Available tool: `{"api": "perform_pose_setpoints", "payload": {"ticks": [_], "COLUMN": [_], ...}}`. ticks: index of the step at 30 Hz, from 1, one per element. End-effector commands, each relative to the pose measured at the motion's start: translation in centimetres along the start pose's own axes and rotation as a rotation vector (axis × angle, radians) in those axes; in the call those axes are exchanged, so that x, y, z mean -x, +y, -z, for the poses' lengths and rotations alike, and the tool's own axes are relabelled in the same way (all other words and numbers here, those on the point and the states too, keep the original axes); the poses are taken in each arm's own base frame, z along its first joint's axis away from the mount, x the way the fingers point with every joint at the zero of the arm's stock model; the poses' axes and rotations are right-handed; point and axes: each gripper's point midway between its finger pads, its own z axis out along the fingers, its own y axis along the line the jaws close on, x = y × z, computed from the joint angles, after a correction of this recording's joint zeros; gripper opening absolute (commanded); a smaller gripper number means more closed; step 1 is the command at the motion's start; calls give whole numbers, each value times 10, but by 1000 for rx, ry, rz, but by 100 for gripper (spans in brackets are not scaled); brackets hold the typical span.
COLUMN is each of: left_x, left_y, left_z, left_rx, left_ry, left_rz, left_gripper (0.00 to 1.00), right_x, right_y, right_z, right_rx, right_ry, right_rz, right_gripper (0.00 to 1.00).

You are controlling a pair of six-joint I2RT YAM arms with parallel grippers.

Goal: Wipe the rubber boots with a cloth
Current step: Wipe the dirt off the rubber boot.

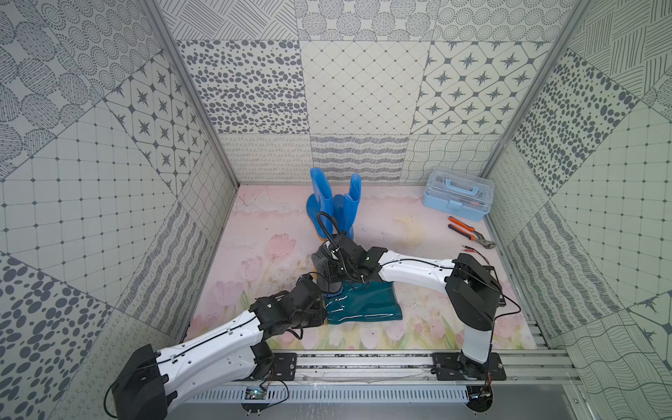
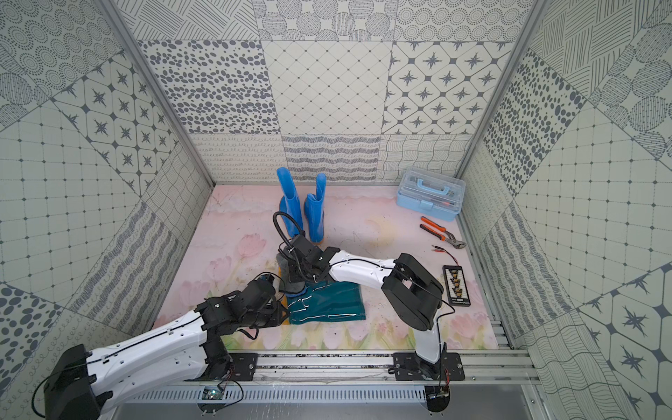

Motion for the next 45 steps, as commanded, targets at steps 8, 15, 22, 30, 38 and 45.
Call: {"api": "perform_pose_setpoints", "payload": {"ticks": [8, 15, 22, 30, 38, 45], "left_x": [23, 27, 38, 34, 8, -1], "left_y": [-14, -25, -41, -41, 2, 19], "left_z": [-1, -3, 7, 11, 8, 14], "left_rx": [-35, -36, -60, -67, 40, 71], "left_ry": [-99, -71, -86, -73, -27, -29], "left_rz": [93, 78, 39, 38, 67, 70], "left_gripper": [0, 0, 0, 0, 0, 0], "right_x": [-108, -122, -110, -134, -115, -132], "right_y": [-2, -36, -11, 36, -48, -161], "right_z": [52, 82, 74, 22, 51, 88], "right_rx": [9, -86, 84, 187, -26, -336], "right_ry": [165, -77, -310, -210, -298, -236], "right_rz": [92, 135, 207, 314, 85, -110], "right_gripper": [0, 0, 0, 0, 0, 0]}}
